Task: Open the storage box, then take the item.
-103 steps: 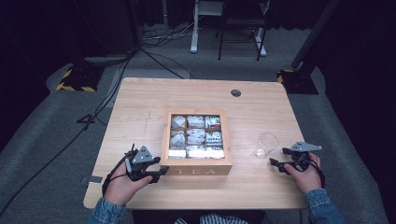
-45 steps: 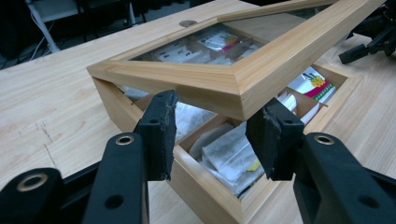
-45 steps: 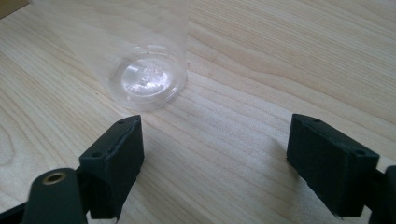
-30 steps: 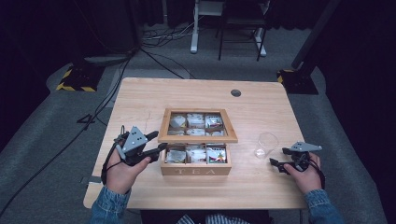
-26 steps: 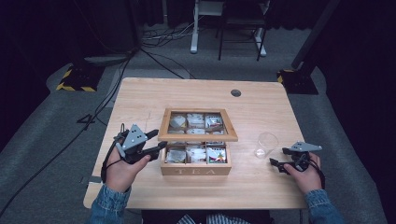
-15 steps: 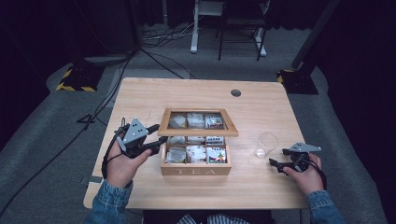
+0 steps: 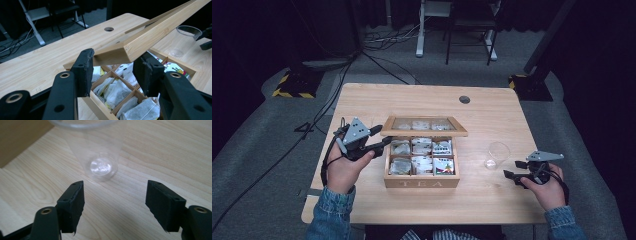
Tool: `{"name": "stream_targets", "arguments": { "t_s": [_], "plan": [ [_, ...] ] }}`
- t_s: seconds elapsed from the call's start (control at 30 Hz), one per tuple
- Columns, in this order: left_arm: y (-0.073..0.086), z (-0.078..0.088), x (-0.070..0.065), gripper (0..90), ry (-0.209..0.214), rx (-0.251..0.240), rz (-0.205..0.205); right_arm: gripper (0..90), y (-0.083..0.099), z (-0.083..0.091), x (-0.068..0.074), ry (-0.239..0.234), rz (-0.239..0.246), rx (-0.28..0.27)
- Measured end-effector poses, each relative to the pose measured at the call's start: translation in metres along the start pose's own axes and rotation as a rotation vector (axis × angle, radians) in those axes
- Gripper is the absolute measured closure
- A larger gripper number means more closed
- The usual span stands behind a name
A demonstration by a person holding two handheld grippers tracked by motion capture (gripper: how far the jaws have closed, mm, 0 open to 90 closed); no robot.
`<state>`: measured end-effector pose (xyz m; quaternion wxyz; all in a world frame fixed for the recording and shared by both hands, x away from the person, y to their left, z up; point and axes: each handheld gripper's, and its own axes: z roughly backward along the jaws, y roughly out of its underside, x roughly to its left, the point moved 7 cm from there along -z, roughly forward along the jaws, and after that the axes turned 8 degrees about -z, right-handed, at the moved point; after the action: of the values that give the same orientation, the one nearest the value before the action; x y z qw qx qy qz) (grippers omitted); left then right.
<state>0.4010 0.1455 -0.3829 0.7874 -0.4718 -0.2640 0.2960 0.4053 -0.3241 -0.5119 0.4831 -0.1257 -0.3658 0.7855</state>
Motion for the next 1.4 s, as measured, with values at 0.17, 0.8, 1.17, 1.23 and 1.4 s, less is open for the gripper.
{"name": "stream_targets", "arguments": {
  "t_s": [0.17,0.8,1.17,1.23,1.4],
  "plan": [
    [-0.005,-0.001,0.001,51.0,-0.013,-0.009,0.003,33.4,-0.009,0.013,0.008,-0.016,0.006,-0.021],
    [-0.008,-0.003,0.005,50.3,-0.002,-0.032,0.012,39.8,-0.024,0.031,0.057,-0.085,0.056,-0.039],
    [-0.007,-0.003,0.005,49.9,0.01,-0.026,0.006,39.5,-0.051,0.024,0.093,-0.176,0.103,-0.064],
    [-0.007,-0.004,0.006,49.7,0.011,-0.03,0.007,39.3,-0.058,0.021,0.099,-0.185,0.119,-0.068],
    [-0.007,-0.003,0.006,49.7,0.011,-0.028,0.004,38.5,-0.074,0.013,0.113,-0.206,0.141,-0.077]
  ]
}}
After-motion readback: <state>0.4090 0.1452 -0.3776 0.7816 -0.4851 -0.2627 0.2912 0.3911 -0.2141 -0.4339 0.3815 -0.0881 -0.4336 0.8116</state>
